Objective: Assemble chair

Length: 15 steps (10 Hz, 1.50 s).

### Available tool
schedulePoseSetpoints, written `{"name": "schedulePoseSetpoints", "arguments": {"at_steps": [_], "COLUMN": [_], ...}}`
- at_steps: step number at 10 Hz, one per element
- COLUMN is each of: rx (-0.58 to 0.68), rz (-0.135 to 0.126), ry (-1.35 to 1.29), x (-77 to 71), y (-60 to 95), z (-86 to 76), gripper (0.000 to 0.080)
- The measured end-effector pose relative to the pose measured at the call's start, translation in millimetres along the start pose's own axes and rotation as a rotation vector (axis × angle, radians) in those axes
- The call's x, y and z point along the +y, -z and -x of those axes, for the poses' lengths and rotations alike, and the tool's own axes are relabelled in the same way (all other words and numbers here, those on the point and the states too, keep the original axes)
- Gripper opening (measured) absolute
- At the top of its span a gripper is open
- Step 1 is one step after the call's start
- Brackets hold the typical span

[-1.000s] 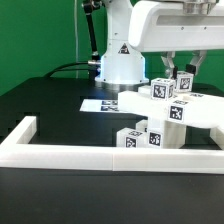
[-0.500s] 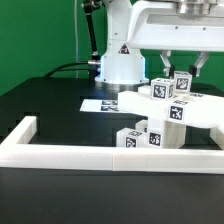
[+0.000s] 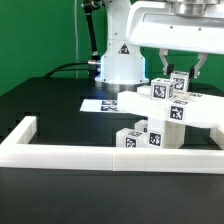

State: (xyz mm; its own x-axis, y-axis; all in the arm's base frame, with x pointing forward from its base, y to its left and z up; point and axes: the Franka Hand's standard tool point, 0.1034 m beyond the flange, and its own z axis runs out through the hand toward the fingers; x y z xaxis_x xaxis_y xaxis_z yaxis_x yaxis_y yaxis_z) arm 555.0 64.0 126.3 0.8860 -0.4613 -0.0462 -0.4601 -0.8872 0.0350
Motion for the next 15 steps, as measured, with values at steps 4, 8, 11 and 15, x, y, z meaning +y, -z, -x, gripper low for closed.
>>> {"name": "schedulePoseSetpoints", "arguments": {"at_steps": [4,8,11,15], "rx": [0.018,0.012,0.013,0.014], "rz": [-0.013,-0.02,-0.018,-0.014], "ry": [-0.292,-0.397,-0.303,0.143], "x": [-2.0,-2.9,-2.7,-6.0], "y": [0.0,-0.8,-1.0,-3.1], "z": [-2.1,-1.5,-1.4,3.0], "gripper": [0.0288,0.0481,0.0641,0.0649]}}
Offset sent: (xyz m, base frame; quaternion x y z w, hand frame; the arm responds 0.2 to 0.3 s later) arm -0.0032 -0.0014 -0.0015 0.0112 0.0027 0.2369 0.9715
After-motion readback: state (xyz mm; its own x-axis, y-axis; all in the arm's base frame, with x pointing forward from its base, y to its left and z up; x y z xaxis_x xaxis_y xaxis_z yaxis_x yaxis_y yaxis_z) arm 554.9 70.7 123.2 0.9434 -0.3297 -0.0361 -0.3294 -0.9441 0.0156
